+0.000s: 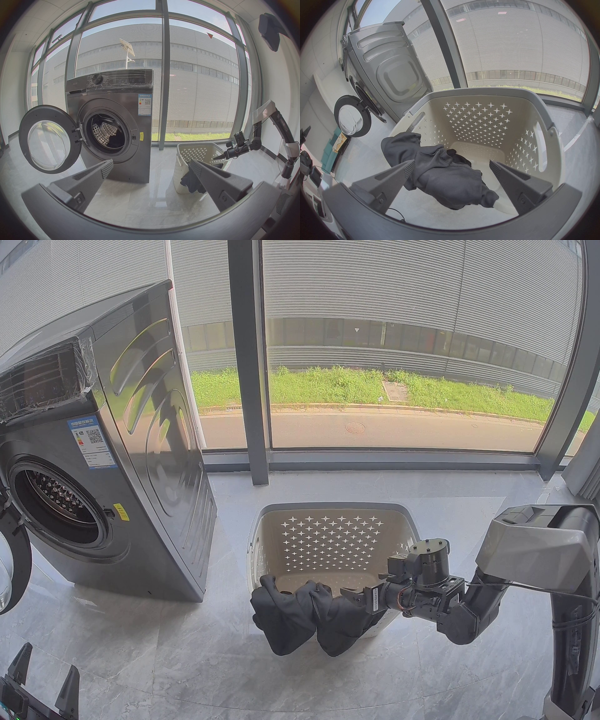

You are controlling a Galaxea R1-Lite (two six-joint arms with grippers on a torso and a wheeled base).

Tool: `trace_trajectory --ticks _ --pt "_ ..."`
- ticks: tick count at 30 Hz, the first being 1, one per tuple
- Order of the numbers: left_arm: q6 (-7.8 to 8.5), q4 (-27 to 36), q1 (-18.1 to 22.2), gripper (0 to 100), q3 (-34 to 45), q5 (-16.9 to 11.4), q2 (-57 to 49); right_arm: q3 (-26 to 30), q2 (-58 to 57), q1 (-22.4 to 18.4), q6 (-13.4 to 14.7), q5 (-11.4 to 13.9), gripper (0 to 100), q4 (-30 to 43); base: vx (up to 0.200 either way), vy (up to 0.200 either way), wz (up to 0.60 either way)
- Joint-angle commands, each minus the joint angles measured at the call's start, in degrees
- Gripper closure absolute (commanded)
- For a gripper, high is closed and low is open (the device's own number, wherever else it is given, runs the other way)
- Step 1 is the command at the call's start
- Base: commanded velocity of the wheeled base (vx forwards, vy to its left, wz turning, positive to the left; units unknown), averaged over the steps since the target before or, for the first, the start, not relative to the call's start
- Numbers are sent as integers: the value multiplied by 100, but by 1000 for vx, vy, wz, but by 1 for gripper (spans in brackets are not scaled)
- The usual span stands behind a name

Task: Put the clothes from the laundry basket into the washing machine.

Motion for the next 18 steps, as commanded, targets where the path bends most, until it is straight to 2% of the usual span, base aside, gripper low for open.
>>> trace_trajectory --ticks 1,5,9,18 --pt "-2 0 -1 0 92 4 -93 -343 262 28 -7 52 0 7 0 0 0" --pt "-2 0 -1 0 92 4 -93 -493 271 45 -16 96 0 95 0 0 0" --pt "-2 0 7 0 92 4 -93 -581 394 89 -7 254 0 112 0 0 0" --pt "-2 0 -1 0 92 4 -93 -748 789 282 2 263 0 147 0 0 0"
